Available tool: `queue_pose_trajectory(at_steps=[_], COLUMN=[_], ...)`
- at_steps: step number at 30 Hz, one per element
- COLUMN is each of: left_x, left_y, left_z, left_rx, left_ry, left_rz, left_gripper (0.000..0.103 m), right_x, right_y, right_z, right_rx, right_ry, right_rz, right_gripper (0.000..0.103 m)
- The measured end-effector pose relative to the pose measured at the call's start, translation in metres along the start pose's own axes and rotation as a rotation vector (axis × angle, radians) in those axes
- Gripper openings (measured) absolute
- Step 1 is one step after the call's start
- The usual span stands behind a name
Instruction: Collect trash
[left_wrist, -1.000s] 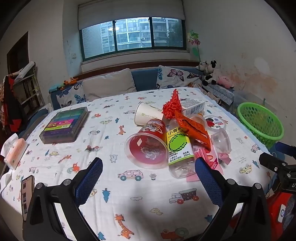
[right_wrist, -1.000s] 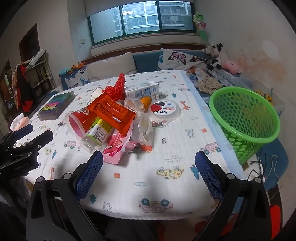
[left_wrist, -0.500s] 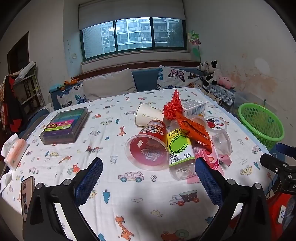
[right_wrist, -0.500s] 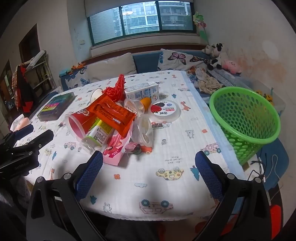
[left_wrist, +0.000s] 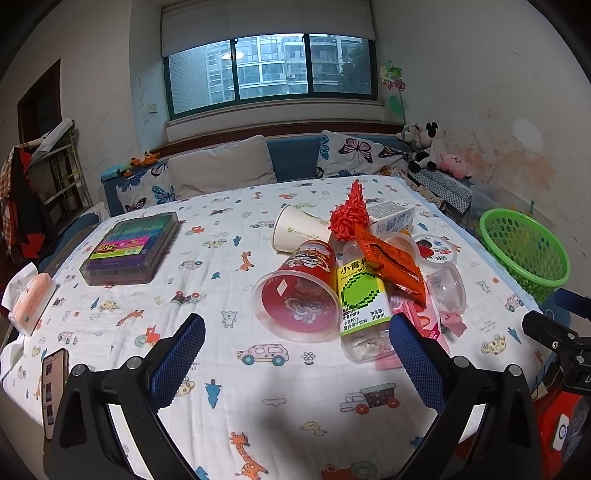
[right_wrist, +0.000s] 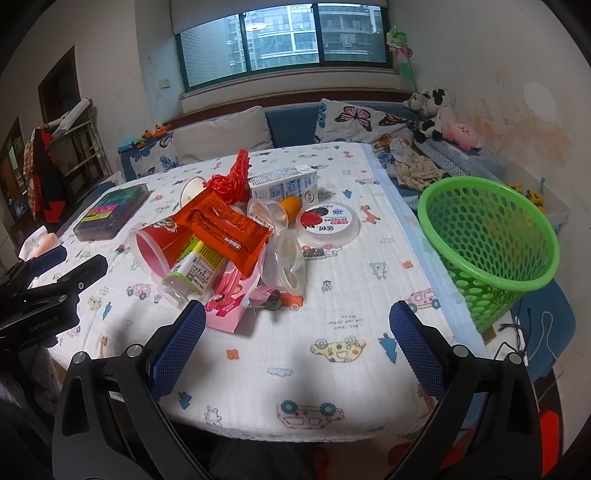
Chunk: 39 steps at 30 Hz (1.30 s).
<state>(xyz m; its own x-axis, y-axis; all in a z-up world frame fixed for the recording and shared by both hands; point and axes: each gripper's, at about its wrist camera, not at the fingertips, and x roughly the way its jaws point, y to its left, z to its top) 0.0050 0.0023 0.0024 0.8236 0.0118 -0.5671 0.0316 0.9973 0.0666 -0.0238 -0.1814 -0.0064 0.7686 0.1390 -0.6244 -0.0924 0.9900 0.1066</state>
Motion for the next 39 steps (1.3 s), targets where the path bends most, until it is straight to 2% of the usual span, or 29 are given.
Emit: queue_pose_trajectory(at_steps=[19, 39], left_x=[0.000, 0.024], left_y=[0.000, 0.008], left_z=[0.000, 0.012], left_rx=[-0.001, -0.010], left_ry=[0.010, 0.039], left_rz=[0.001, 0.008], left_gripper=[0.097, 0.097], right_x=[0.002, 0.018], right_y=[0.000, 0.002], right_z=[0.001, 0.014], right_rx=[-0.007, -0.021], right_ry=[0.001, -0.002], right_rz=[-0.004, 0.017], right_gripper=[0.099, 0.099])
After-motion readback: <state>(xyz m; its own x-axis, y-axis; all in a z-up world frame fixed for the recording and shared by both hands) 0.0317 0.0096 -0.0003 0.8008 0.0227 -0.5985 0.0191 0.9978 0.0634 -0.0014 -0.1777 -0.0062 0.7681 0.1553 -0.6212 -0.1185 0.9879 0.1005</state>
